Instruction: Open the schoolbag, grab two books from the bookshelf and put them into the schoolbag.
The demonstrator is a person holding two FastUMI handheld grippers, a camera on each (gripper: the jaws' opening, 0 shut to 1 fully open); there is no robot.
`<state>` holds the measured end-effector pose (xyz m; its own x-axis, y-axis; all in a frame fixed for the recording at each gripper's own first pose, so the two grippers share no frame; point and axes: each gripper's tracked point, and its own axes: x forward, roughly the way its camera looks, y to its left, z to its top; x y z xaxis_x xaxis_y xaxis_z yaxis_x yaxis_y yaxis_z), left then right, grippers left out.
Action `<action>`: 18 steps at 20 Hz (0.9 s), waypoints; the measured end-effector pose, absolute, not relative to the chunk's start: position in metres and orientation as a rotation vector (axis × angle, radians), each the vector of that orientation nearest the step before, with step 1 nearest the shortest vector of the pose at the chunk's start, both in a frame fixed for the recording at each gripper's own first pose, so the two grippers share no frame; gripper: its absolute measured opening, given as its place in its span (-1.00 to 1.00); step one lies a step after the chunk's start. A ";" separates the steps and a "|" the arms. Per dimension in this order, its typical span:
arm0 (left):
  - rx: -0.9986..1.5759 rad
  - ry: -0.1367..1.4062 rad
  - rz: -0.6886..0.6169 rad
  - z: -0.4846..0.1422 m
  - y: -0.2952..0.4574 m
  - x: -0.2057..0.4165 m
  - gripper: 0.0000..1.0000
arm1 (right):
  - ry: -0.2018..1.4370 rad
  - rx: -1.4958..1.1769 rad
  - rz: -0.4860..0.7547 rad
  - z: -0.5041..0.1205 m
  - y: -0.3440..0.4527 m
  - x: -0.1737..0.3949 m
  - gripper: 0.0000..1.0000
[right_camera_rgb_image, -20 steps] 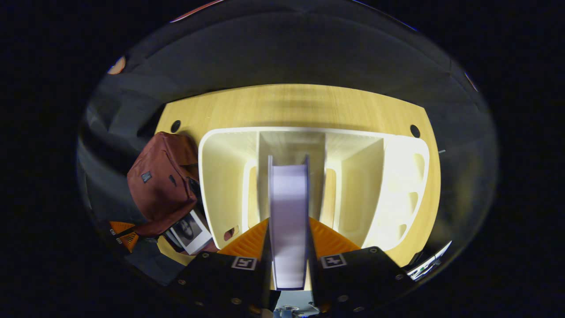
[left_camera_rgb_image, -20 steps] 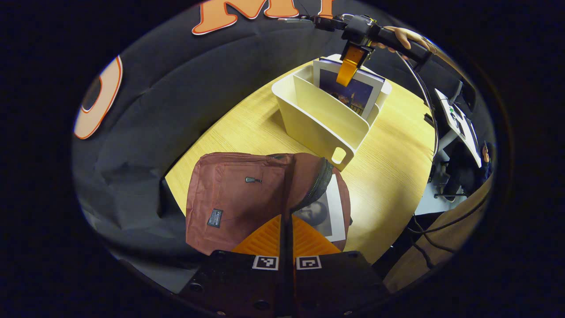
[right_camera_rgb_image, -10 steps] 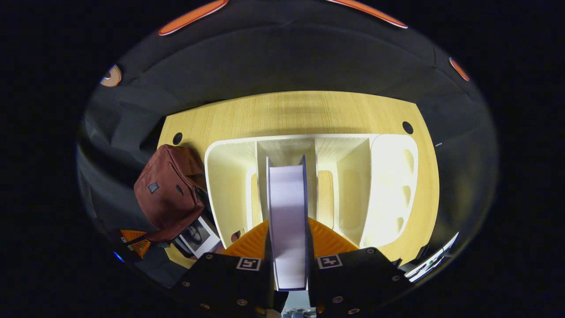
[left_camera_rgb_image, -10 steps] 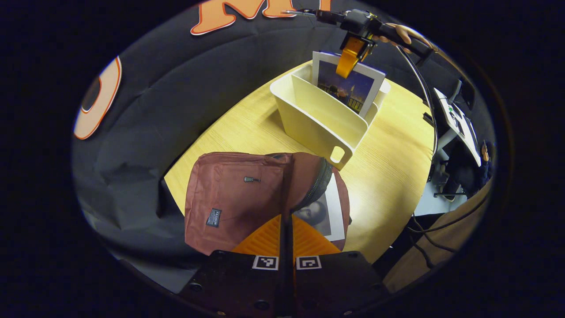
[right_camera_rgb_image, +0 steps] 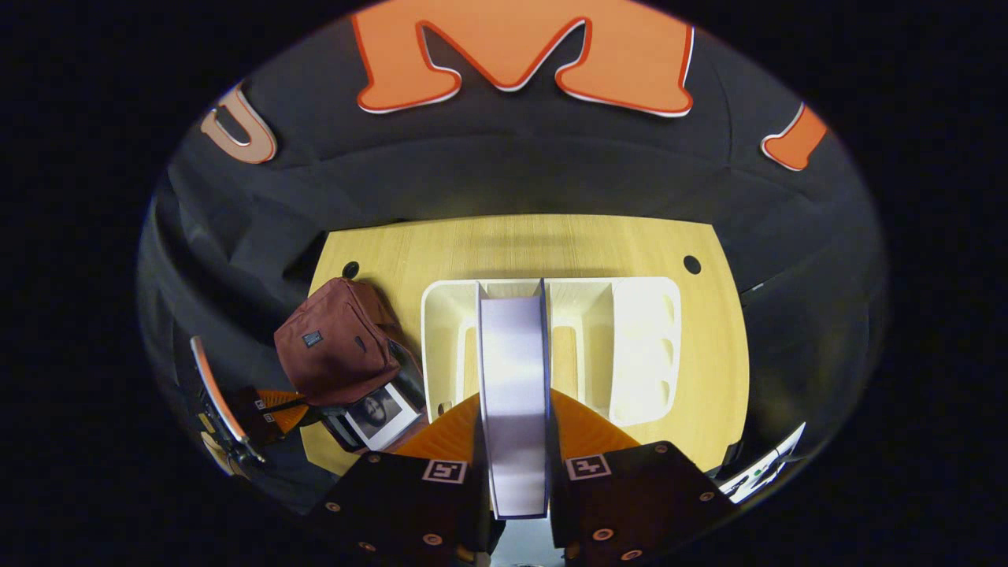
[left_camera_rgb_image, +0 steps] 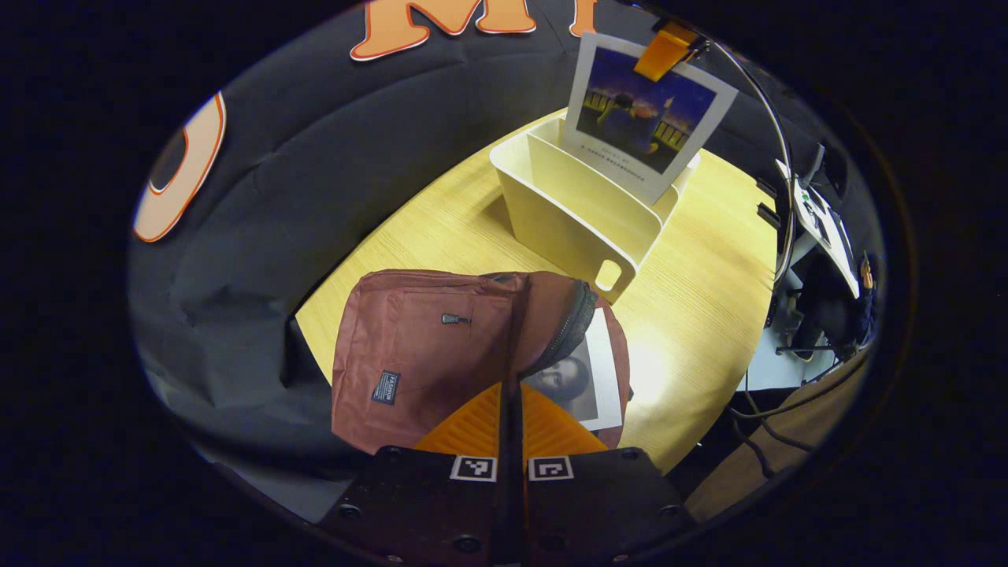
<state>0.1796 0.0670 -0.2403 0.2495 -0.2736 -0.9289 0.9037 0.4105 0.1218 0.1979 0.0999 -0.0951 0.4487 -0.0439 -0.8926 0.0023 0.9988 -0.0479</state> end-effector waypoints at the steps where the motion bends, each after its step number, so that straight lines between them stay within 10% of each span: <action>1: 0.774 1.000 -0.922 -0.241 0.067 0.181 -0.99 | 1.087 -0.048 -0.022 -0.085 0.102 0.190 -0.38; 11: 0.807 0.966 -0.921 -0.242 0.068 0.187 -0.99 | 0.950 0.218 0.160 -0.038 0.151 0.088 -0.38; 18: 0.817 0.940 -0.924 -0.237 0.069 0.186 -0.99 | 0.932 0.589 0.204 -0.115 0.182 0.050 -0.38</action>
<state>0.1857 0.0688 -0.2365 0.2917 -0.2827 -0.9138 0.9088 0.3799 0.1726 0.0504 0.1819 -0.1148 0.5902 0.4108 -0.6949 0.0829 0.8254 0.5584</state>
